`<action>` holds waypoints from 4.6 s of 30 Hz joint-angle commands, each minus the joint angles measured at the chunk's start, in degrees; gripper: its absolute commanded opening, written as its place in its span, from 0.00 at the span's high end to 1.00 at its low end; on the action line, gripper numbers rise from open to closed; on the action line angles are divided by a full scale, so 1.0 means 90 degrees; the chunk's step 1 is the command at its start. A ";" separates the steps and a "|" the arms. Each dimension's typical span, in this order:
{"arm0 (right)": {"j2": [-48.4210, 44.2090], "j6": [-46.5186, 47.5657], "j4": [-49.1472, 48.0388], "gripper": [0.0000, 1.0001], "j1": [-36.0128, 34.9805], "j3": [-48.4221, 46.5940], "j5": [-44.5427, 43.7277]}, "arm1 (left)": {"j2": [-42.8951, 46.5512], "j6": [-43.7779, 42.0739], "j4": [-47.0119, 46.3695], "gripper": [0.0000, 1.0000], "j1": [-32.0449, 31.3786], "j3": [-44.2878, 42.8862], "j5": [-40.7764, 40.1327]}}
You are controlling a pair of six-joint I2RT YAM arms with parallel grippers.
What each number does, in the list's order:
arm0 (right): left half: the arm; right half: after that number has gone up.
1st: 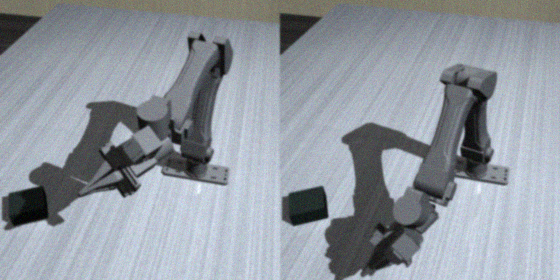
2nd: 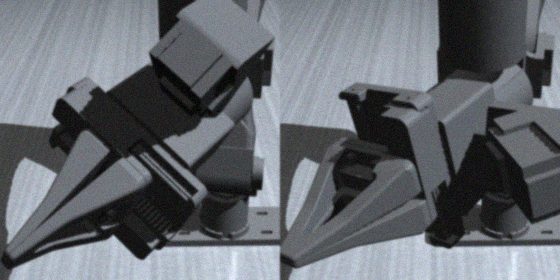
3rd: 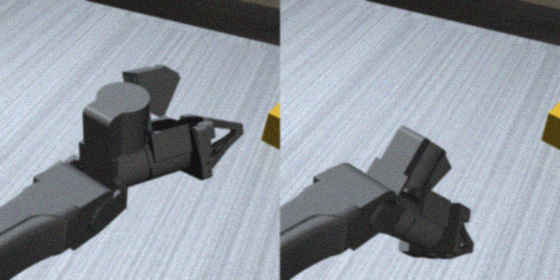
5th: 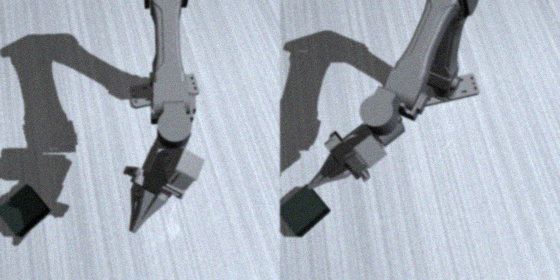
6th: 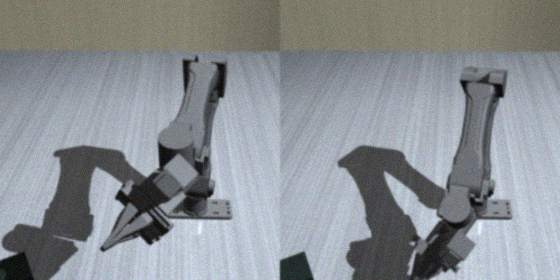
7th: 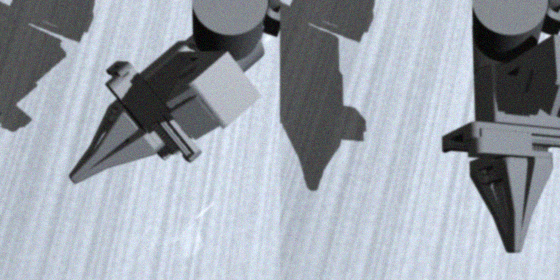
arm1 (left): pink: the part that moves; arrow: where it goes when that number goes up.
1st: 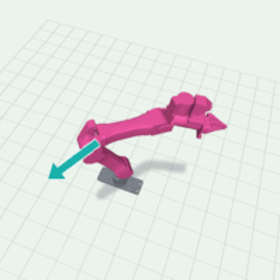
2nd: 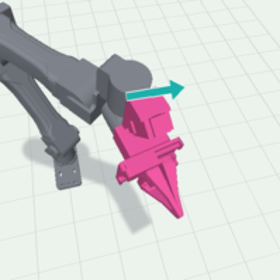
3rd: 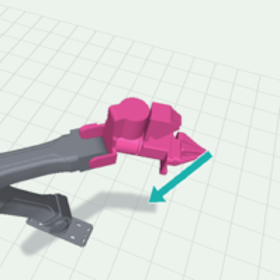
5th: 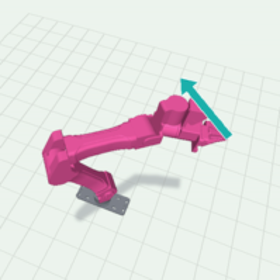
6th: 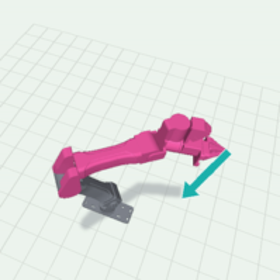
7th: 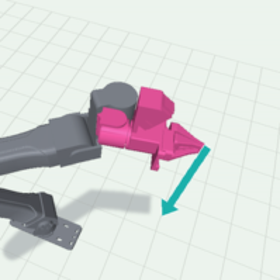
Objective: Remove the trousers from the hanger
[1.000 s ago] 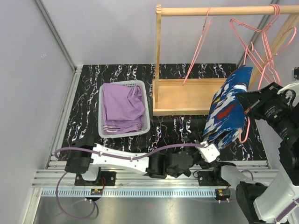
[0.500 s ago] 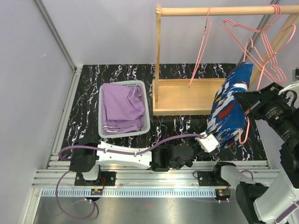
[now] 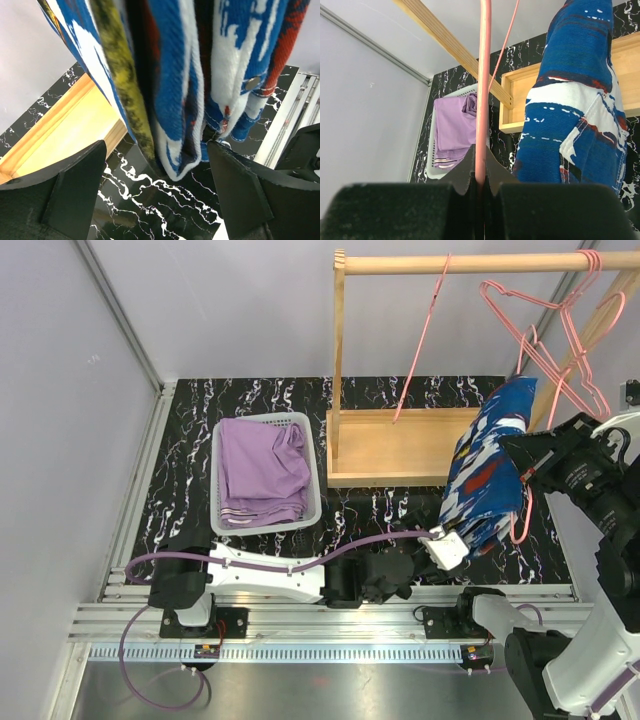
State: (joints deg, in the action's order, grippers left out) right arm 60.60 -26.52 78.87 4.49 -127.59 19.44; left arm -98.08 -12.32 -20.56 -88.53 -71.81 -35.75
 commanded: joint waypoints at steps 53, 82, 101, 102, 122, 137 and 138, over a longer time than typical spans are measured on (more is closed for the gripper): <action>-0.0473 0.0037 -0.1723 1.00 -0.0030 0.1892 0.0672 | -0.0733 0.0294 -0.1378 0.43 0.0247 -0.2695 -0.0326; -0.2142 0.0506 -0.2445 1.00 -0.0030 0.5592 0.0320 | 0.0868 -0.0506 -0.2198 1.00 0.0296 -0.3319 -0.2766; -0.2407 0.0798 -0.2523 1.00 -0.0030 0.6276 0.0330 | 0.2206 -0.2468 -0.1887 1.00 0.0286 -0.4619 -0.2512; -0.2426 0.0818 -0.2494 1.00 -0.0040 0.6257 0.0253 | 0.2265 -0.2585 -0.1905 1.00 0.0286 -0.4609 -0.2541; -0.2182 0.1804 -0.1634 1.00 -0.0060 0.4323 -0.1838 | 0.4394 -0.0011 0.2545 1.00 0.2882 -0.1026 -0.4309; -0.2280 0.1824 -0.1625 1.00 -0.0089 0.4333 -0.1818 | 0.4755 -0.0632 0.2987 1.00 0.3323 -0.0712 -0.5090; -0.2280 0.1814 -0.1625 1.00 -0.0089 0.4323 -0.1828 | 0.4794 -0.0730 0.2978 1.00 0.3333 -0.0722 -0.5187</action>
State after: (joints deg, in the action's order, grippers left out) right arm 40.38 -10.92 65.91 4.03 -88.09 3.92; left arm -58.26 -14.92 12.38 -59.13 -76.95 -78.41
